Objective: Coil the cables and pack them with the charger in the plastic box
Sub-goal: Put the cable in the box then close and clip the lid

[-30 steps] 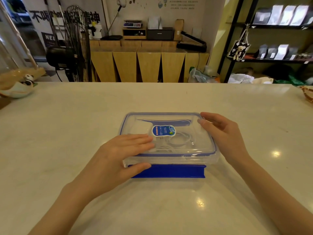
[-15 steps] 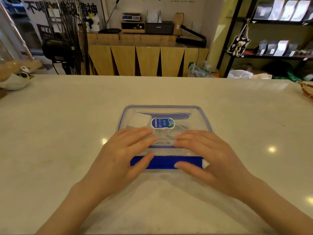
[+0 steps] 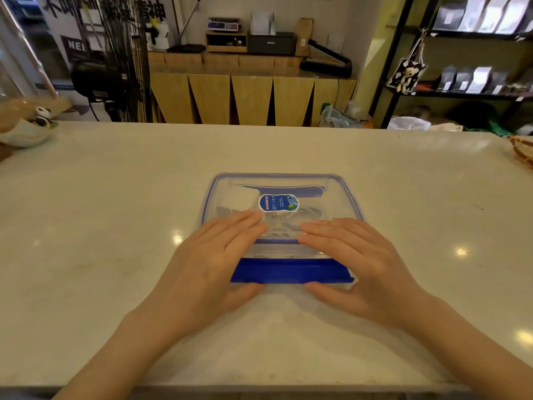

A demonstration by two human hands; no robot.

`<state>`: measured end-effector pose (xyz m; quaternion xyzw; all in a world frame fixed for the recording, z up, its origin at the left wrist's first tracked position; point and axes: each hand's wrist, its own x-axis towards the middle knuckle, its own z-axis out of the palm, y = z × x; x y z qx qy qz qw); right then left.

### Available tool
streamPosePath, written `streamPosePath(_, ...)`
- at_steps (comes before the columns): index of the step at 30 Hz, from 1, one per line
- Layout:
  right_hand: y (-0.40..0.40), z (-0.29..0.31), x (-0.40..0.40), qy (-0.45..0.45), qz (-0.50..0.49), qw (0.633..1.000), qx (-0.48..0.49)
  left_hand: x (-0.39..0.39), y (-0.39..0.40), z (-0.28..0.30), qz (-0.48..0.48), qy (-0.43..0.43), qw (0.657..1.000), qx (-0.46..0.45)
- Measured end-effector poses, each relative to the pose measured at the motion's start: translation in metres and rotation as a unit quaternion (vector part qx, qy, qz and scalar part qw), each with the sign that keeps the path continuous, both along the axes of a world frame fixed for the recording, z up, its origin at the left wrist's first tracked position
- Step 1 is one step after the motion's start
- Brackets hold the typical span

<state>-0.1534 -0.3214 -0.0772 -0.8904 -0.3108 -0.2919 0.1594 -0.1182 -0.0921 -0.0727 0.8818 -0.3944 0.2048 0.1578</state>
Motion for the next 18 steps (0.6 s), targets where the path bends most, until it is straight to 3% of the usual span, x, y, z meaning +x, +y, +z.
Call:
streamPosePath(9,-0.003,0.003,0.002,0.057,0.029,0.994,0.091,0.016,0.006,0.011,-0.05,0.084,0.992,-0.08)
streamPosePath(18,-0.004,0.026,0.01,0.185,0.039,0.969,0.161,0.025,0.006,0.032,-0.033,0.107,0.992,-0.064)
